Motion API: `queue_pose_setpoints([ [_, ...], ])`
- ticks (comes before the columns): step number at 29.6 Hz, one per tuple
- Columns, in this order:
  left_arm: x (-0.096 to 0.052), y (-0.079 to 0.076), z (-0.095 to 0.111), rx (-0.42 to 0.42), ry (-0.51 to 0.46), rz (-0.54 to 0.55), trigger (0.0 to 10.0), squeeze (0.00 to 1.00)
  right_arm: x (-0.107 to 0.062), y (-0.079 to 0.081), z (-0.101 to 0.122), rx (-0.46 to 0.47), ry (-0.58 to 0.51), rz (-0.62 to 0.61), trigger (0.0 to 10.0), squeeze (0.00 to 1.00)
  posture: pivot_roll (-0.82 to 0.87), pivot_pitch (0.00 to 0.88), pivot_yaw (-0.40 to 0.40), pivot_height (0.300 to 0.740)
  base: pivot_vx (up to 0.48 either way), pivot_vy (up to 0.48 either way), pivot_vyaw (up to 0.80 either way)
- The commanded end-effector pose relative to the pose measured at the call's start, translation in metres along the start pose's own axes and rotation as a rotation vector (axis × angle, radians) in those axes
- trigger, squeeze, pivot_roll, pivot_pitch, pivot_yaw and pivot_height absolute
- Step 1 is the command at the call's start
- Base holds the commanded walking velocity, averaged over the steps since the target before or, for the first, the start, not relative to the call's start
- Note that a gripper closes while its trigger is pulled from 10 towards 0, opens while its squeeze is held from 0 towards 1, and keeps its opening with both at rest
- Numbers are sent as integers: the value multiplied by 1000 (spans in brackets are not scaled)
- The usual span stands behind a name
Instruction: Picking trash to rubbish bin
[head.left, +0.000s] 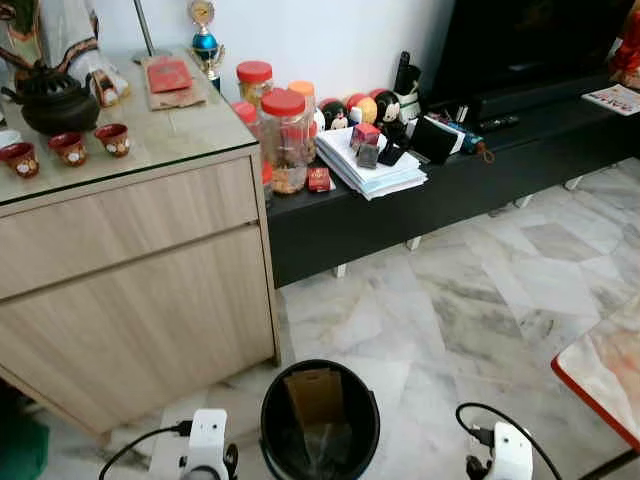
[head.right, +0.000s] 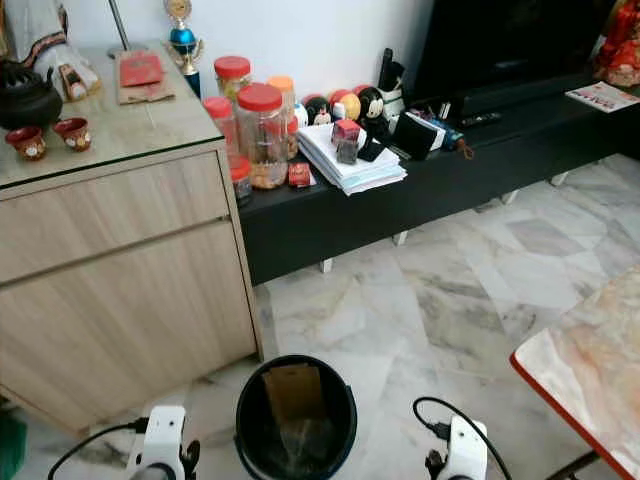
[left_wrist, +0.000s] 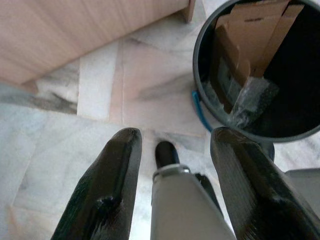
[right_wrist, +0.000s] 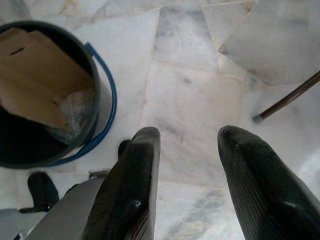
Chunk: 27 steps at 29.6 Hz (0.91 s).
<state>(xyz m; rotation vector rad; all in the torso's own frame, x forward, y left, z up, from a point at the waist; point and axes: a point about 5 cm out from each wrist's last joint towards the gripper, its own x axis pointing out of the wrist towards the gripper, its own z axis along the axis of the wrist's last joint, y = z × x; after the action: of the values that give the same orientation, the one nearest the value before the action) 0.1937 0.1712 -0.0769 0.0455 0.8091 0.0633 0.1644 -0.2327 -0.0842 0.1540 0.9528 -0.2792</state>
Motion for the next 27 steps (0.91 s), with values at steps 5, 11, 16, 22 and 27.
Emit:
queue_pose_setpoints([
  [5,-2,-1,-7,-6,27,-11,10000,0,-1,-1,-5,6,9,-10,10000,0,-68,29,-41,740,-267,0,0],
  [11,-2,0,-7,-8,28,-10,10000,0,-1,-1,-4,9,8,-11,10000,0,-68,28,-40,740,-279,0,0],
  [16,-1,-1,-6,-10,26,-12,10000,0,-1,-1,-3,11,7,-11,10000,0,-69,28,-40,740,-284,0,0],
  [22,-1,-2,-4,-10,21,-19,10000,0,-1,-1,-5,18,6,-10,10000,0,-69,27,-40,740,-282,0,0],
  [27,-1,-3,-4,-10,22,-20,10000,0,-1,-1,-5,22,7,-12,10000,0,-69,27,-39,740,-284,0,0],
])
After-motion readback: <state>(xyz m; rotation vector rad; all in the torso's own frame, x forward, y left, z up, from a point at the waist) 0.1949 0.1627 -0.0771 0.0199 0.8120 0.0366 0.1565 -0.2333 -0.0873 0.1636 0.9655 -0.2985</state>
